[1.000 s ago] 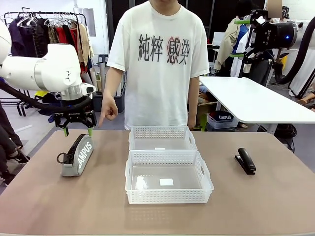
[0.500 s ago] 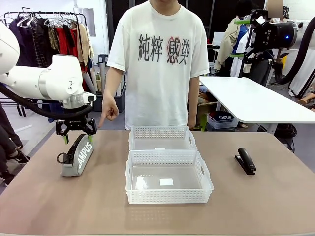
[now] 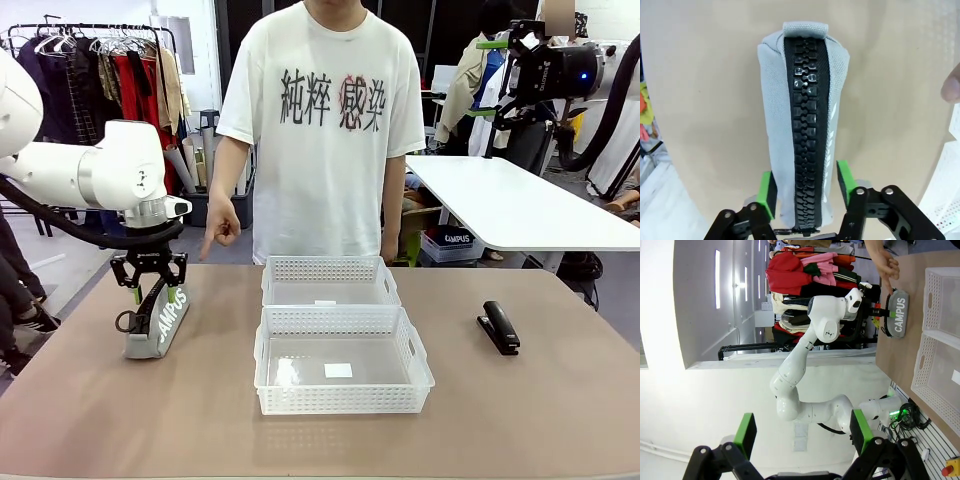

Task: Distribute items into two baskets.
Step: Pick up the Pencil pouch that the person points to, then move the picked Pencil pouch towards the Organizing basket indicated by the person, stopping as directed.

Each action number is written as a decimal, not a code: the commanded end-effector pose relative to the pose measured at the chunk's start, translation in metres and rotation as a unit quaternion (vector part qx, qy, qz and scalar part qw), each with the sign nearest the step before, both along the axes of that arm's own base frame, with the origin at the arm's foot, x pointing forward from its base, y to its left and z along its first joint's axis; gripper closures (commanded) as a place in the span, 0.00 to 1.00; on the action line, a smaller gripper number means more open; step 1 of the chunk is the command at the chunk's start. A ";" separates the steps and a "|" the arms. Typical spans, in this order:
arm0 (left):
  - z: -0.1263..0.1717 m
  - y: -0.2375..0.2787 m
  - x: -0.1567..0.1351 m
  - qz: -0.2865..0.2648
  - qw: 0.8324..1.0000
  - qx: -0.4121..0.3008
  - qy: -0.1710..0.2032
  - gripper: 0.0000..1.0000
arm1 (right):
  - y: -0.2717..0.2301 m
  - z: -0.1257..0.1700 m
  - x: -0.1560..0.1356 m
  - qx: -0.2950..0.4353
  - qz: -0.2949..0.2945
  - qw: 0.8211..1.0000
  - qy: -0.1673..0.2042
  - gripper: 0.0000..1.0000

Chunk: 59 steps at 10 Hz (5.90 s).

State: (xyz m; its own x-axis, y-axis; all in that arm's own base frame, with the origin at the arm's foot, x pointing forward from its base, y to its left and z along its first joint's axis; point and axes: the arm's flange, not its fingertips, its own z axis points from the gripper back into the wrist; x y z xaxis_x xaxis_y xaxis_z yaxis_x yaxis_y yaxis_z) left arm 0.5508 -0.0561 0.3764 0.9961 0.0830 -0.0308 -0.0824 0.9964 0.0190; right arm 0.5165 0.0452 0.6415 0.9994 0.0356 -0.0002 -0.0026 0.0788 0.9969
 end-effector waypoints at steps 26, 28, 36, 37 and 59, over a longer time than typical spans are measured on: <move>0.335 -0.020 -0.057 -0.028 0.994 0.003 -0.105 1.00 | 0.000 0.002 -0.001 0.001 0.000 1.000 -0.002 0.00; 0.341 -0.018 -0.063 -0.047 0.996 -0.005 -0.079 1.00 | 0.000 0.002 -0.001 0.001 0.000 1.000 -0.002 0.00; 0.341 -0.018 -0.063 -0.047 0.996 -0.005 -0.079 1.00 | 0.000 0.002 -0.001 0.001 0.000 1.000 -0.002 0.00; 0.341 -0.018 -0.063 -0.047 0.996 -0.005 -0.079 1.00 | 0.000 0.002 -0.001 0.001 0.000 1.000 -0.002 0.00; 0.360 -0.173 -0.109 -0.588 0.804 0.045 -0.082 1.00 | 0.000 0.002 -0.001 0.001 0.000 1.000 -0.002 0.00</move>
State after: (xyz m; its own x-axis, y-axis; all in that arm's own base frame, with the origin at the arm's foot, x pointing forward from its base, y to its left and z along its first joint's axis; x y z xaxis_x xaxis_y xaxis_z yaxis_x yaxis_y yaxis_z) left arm 0.4436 -0.2311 0.7382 0.4405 -0.8963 0.0516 0.8845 0.4431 0.1462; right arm 0.5166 0.0453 0.6414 0.9994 0.0358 -0.0003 -0.0025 0.0789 0.9969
